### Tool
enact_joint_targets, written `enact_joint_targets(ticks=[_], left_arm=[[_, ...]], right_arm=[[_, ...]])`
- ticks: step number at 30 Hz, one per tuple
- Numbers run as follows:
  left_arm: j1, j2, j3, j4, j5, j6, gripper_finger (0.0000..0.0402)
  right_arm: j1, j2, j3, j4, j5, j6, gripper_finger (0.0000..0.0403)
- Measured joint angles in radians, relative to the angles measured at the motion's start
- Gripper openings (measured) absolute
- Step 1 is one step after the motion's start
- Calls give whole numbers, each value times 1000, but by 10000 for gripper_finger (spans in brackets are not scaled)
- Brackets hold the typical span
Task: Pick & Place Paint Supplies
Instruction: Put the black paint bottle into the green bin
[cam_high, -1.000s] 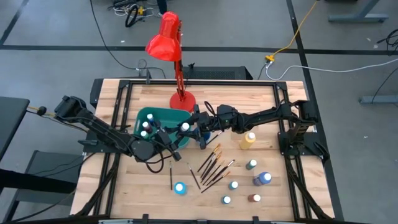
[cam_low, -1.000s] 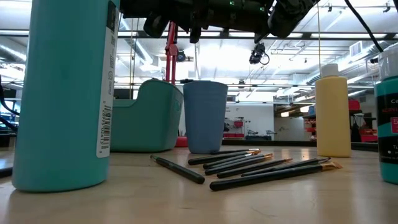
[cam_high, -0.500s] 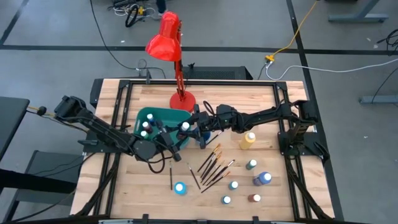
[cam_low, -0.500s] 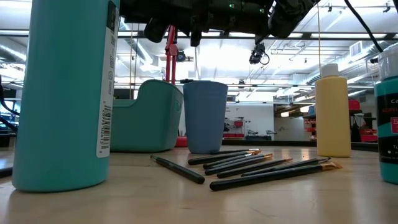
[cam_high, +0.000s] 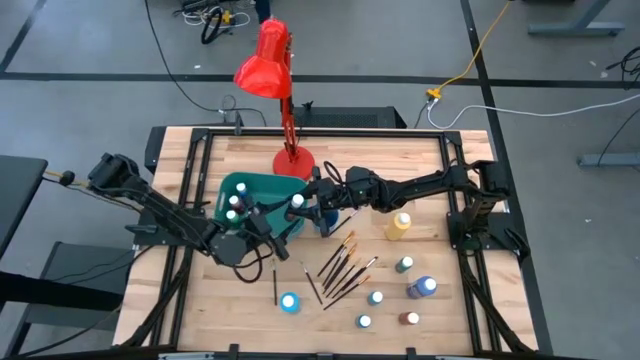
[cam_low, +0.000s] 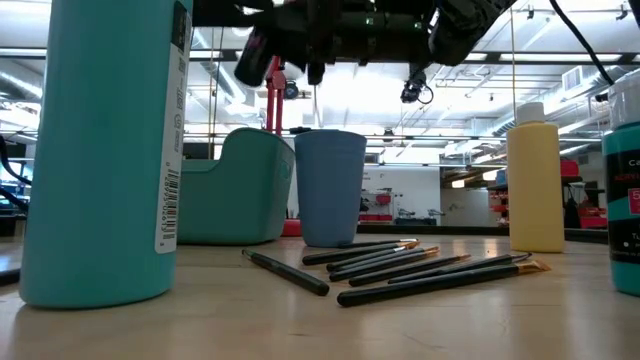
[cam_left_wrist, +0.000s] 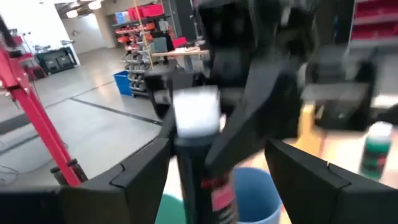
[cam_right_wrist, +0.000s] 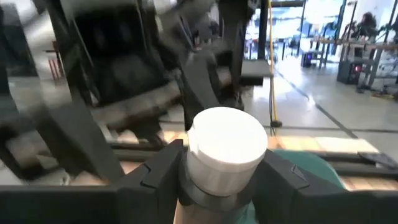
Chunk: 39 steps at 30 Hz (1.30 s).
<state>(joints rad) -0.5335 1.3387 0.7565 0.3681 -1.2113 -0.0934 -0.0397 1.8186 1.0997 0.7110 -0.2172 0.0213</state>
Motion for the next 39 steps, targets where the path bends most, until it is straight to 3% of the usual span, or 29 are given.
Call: enact_joint_targets(ticks=[5,9,12,14,17,23,27,32,39], left_arm=[[-52,1,31,-7,-48,-7,270],[-70,-28,99,-3,-60,15,270],[-54,-51,160,-17,-17,19,270],[-34,-53,215,-42,72,53,270],[-9,-56,323,-205,171,68,270],[62,-38,496,-736,277,-307,270],[96,-22,502,-909,386,-528,270],[120,53,501,-1003,444,-631,270],[175,145,504,-979,488,-665,270]], right_arm=[[-4,-2,0,-32,24,-21,165],[4,-2,0,-123,70,-163,165],[33,-2,0,-185,122,-325,160],[63,-2,0,-206,179,-415,159],[112,-3,1,-233,303,-543,159],[173,-3,1,-242,583,-614,161],[175,-3,1,-252,674,-606,161],[172,-3,1,-257,670,-585,162],[172,-3,1,-261,641,-577,162]])
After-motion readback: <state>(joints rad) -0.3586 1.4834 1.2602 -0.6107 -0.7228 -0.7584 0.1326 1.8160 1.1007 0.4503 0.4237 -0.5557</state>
